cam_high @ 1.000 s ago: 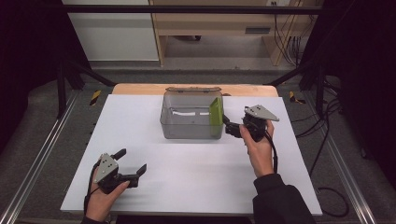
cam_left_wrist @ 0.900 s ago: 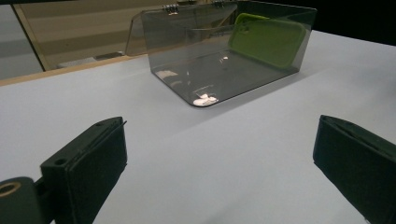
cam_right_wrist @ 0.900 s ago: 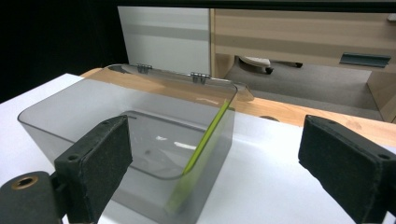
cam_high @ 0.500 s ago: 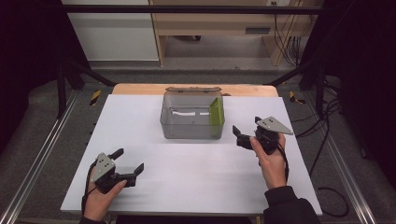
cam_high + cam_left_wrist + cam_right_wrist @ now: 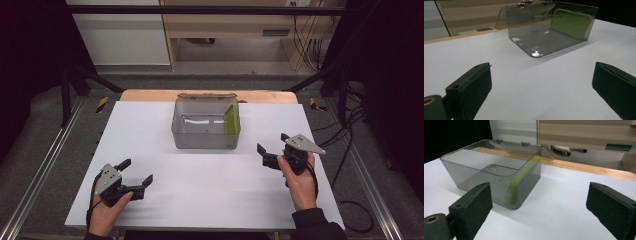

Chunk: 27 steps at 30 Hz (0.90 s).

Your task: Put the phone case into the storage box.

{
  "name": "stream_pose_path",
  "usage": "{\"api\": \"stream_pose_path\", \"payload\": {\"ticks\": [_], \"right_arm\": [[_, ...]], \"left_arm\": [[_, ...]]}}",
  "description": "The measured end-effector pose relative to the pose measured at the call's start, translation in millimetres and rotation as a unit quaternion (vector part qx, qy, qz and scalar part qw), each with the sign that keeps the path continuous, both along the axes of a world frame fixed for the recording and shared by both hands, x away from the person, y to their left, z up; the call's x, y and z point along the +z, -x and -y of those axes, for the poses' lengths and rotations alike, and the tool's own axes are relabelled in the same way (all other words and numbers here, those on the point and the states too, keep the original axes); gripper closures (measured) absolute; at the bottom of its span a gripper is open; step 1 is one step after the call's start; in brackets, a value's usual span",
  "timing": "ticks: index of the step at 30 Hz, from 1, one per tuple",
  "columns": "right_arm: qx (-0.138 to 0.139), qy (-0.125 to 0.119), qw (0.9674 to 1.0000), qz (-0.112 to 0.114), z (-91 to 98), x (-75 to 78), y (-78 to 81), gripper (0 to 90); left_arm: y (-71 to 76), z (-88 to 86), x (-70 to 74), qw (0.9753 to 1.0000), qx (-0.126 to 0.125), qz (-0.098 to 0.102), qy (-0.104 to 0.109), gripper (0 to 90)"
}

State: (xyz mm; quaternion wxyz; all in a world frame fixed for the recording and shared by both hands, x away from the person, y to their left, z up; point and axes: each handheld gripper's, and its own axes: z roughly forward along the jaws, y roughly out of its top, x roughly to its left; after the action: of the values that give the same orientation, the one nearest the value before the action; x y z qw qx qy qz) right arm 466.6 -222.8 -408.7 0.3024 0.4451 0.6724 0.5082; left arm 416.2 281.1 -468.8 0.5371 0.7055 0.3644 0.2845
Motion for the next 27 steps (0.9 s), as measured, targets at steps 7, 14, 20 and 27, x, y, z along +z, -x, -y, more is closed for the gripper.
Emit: {"api": "stream_pose_path", "payload": {"ticks": [7, 14, 20, 27], "right_arm": [[0.001, 0.004, 1.0, 0.001, 8.9, -9.7, 10.0, 6.7], [0.0, 0.009, 0.9998, 0.017, 19.1, -21.9, 21.2, 6.9], [0.007, 0.004, 0.9996, 0.026, 26.5, -31.3, 30.3, 6.3], [0.029, -0.001, 0.9991, 0.031, 32.3, -36.5, 39.6, 6.3]], "left_arm": [[0.2, -1.6, 0.5, 1.0, -0.002, 0.001, 0.004, 2.3], [0.2, -2.3, 0.3, 1.0, -0.005, 0.001, 0.008, 2.2], [0.5, -2.1, -0.3, 0.9999, -0.006, 0.001, 0.01, 2.2], [1.8, -5.8, 2.2, 0.9994, -0.009, 0.017, 0.027, 2.2]]}}
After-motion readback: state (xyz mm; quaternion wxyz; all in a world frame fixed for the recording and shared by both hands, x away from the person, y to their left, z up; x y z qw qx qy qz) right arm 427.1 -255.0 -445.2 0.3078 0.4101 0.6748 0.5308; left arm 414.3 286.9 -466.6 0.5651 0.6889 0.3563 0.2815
